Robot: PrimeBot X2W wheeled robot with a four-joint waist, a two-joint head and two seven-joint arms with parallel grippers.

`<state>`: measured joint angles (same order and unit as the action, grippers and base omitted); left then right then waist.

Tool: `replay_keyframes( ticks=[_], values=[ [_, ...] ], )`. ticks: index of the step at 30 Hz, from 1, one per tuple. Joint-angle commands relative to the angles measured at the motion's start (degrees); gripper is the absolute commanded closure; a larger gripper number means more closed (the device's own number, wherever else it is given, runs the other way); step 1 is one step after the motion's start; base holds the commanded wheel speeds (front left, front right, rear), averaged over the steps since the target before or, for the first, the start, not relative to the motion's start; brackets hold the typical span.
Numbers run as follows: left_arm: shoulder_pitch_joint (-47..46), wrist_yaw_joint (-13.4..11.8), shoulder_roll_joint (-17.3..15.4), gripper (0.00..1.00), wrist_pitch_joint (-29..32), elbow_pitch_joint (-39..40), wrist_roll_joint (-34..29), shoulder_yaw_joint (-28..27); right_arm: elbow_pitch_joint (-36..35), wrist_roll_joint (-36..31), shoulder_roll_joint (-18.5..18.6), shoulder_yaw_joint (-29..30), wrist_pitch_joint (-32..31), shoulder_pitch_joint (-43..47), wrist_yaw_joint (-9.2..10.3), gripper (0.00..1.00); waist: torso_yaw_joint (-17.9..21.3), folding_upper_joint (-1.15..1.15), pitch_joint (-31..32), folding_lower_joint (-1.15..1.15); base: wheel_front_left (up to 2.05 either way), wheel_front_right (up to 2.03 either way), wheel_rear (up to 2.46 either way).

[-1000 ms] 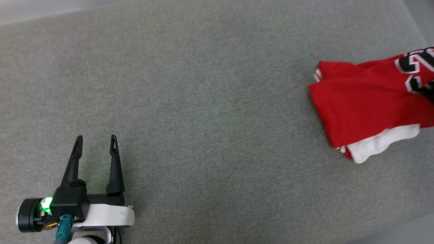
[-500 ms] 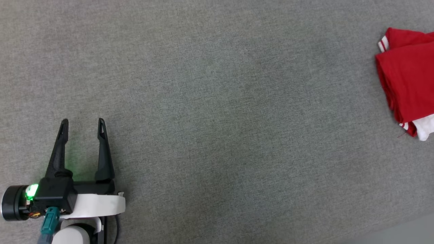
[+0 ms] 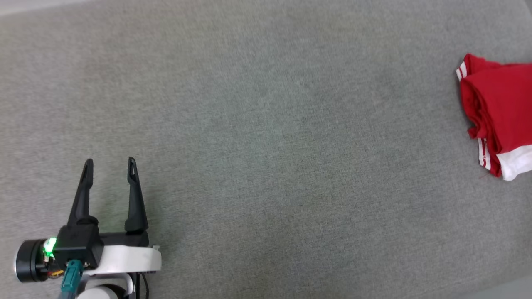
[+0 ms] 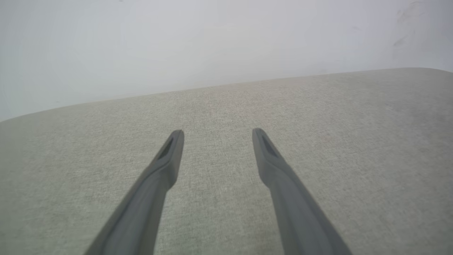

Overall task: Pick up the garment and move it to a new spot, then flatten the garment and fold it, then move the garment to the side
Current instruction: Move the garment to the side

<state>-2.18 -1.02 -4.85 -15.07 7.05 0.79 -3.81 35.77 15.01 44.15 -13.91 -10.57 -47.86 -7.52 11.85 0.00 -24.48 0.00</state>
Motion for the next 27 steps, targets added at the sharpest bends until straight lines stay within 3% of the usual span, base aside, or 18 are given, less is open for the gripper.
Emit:
replay_keyframes(
  ticks=[1, 8, 11, 27],
  values=[
    [1.1, -0.4, 0.4, 0.0, -0.1, -0.2, 0.4, 0.2, -0.6, -1.3, -1.6, 1.0, 2.9, -0.4, 0.07, 0.0, -1.3, 0.0, 3.3, 0.0, 0.0, 0.0, 0.0],
    [4.4, -1.5, 1.2, 0.0, -0.1, -0.5, 0.8, 0.1, -5.8, -8.4, -7.4, 5.1, 19.6, 1.7, 0.07, 0.0, -3.8, 0.0, 8.5, 0.0, 0.0, 0.0, 0.0],
    [5.6, -1.5, 1.4, 0.0, -0.1, -0.7, 0.8, 0.2, -8.5, -11.2, -10.4, 6.0, 23.7, 3.2, 0.07, 0.0, -5.2, 0.0, 10.2, 0.0, 0.0, 0.0, 0.0],
    [8.9, -1.5, 1.9, 0.0, -0.1, -3.7, 0.0, 4.3, -27.3, -9.9, -26.5, 9.4, 25.7, 25.7, 0.07, 0.0, -12.7, 0.0, 17.7, 0.0, 0.0, 0.0, 0.0]
  ],
)
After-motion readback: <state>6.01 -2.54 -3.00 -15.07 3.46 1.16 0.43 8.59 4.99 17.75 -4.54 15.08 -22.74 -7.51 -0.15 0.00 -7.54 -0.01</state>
